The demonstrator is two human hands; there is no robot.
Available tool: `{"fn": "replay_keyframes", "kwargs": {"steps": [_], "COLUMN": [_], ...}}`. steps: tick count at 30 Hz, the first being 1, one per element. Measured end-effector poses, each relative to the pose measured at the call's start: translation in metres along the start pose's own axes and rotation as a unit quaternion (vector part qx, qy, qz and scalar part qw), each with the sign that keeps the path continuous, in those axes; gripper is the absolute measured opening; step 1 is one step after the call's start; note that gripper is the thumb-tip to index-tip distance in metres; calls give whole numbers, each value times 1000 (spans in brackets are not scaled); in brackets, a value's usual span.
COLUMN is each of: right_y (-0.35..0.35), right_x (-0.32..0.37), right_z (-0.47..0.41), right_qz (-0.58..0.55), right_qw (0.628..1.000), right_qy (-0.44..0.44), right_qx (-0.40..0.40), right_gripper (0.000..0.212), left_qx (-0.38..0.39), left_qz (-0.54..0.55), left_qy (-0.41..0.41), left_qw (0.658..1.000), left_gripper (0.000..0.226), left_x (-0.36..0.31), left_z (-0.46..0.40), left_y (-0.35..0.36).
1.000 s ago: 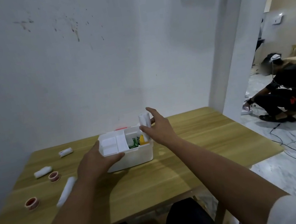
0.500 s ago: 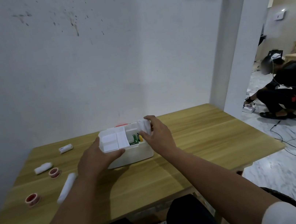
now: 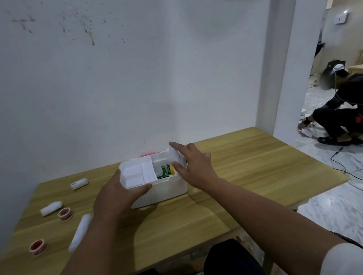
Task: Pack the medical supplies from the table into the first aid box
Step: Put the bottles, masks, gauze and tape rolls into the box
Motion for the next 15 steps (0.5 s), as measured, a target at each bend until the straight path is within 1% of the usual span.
{"fn": "replay_keyframes", "kwargs": {"steps": [3, 10, 15], "right_y": [-1, -6, -6], "right_x": [1, 4, 4], "right_z": [2, 0, -4], "right_qz": [6, 29, 31], "right_qw": [1000, 998, 999], "right_qy": [-11, -3, -14], "right_qx": [-14, -60, -37], "right_gripper": [54, 45, 45], "left_qx": [-3, -4, -1], "left_qz": [-2, -2, -1], "left_qy": [3, 6, 4], "left_qw": [1000, 1000, 1000], "left_gripper": [100, 98, 99], "left_x": [-1, -2, -1], "left_z": [1, 1, 0], "left_y": [0, -1, 0]}}
Point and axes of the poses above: each hand's wrist, its own z-axis away from the middle knuckle, its own y-axis out of the palm, x = y × z, the point moved 5 cm from there along -z, towards the middle knuckle, and after that the axes turned 6 degrees about -y, right-handed, at the moved point
